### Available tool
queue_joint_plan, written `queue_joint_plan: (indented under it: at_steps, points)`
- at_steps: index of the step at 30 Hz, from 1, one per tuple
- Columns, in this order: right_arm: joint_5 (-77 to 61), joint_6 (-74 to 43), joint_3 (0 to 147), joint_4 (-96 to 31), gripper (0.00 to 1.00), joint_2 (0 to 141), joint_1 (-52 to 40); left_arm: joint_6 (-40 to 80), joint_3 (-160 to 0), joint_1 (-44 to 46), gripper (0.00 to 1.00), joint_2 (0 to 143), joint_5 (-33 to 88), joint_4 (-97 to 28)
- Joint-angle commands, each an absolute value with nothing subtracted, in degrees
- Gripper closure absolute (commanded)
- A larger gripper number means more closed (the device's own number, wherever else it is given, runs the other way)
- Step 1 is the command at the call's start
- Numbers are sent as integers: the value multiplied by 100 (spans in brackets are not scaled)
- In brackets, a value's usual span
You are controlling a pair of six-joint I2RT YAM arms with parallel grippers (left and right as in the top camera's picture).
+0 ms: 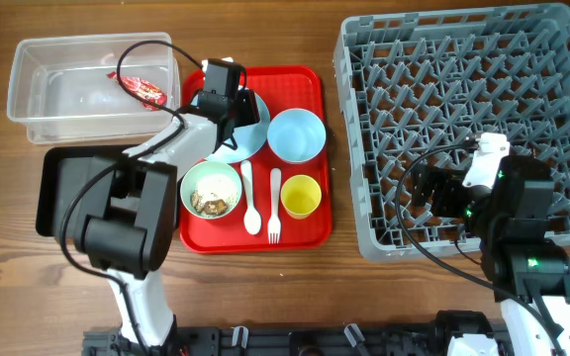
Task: Sort waste into correct bins and load items into the dishwasher rack
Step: 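Pick the white tissue off the plate with the left gripper, drop into clear bin, then grasp the green bowl rim with the left gripper and lift it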
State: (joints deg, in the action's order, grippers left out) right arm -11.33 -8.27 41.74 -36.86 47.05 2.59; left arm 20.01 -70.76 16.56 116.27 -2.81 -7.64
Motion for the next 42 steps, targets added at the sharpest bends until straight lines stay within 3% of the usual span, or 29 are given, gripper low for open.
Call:
queue_joint_plan:
  at_steps: [1, 2, 4, 11, 15, 19, 20, 21, 22, 23, 26, 30, 34, 38, 42]
  points:
    - [-1037, -766, 4329, -3697, 0, 4705, 292, 1925, -7085, 1625, 60, 11806, -419, -794]
    - [-1037, -766, 4329, -3693, 0, 4705, 292, 1925, -7085, 1625, 82, 11806, -419, -794]
    - [-1037, -766, 4329, -3695, 0, 4705, 292, 1927, -7085, 1625, 96, 11793, -416, -843]
    - [-1035, -764, 4329, -3691, 0, 4705, 292, 2032, -7085, 1396, 96, 10114, -419, -1643]
    - [-1037, -766, 4329, -3677, 0, 4733, 292, 2040, -7085, 624, 96, 9238, -419, -1745]
    - [-1037, -766, 4329, -3680, 0, 4792, 292, 2823, -7083, -381, 96, 9564, -419, -1723]
    - [-1037, -766, 4329, -3680, 1, 4807, 292, 2906, -7083, -534, 91, 9697, -416, -1695]
    - [-1037, -766, 4329, -3680, 0, 4807, 292, 2904, -7083, -613, 80, 9780, -416, -1684]
    - [-1037, -766, 4329, -3684, 0, 4807, 292, 2897, -7083, -701, 61, 9900, -414, -1680]
    - [-1037, -766, 4329, -3688, 0, 4805, 292, 2853, -7083, -711, 54, 9913, -414, -1686]
    - [-1037, -766, 4329, -3684, 0, 4807, 292, 2571, -7085, -670, 47, 9550, -235, -1741]
    - [-1037, -768, 4329, -3682, 0, 4807, 292, 2574, -7085, -89, 48, 8630, 231, -2989]
    - [-1039, -768, 4329, -3684, 0, 4807, 292, 2624, -7074, 1221, 43, 8567, 231, -4497]
    - [-1041, -792, 4329, -3691, 0, 4807, 292, 2617, -6744, 2303, 57, 9030, 145, -4766]
    - [-1059, -805, 4329, -3693, 0, 4807, 292, 2620, -6514, 2657, 60, 9594, 145, -4764]
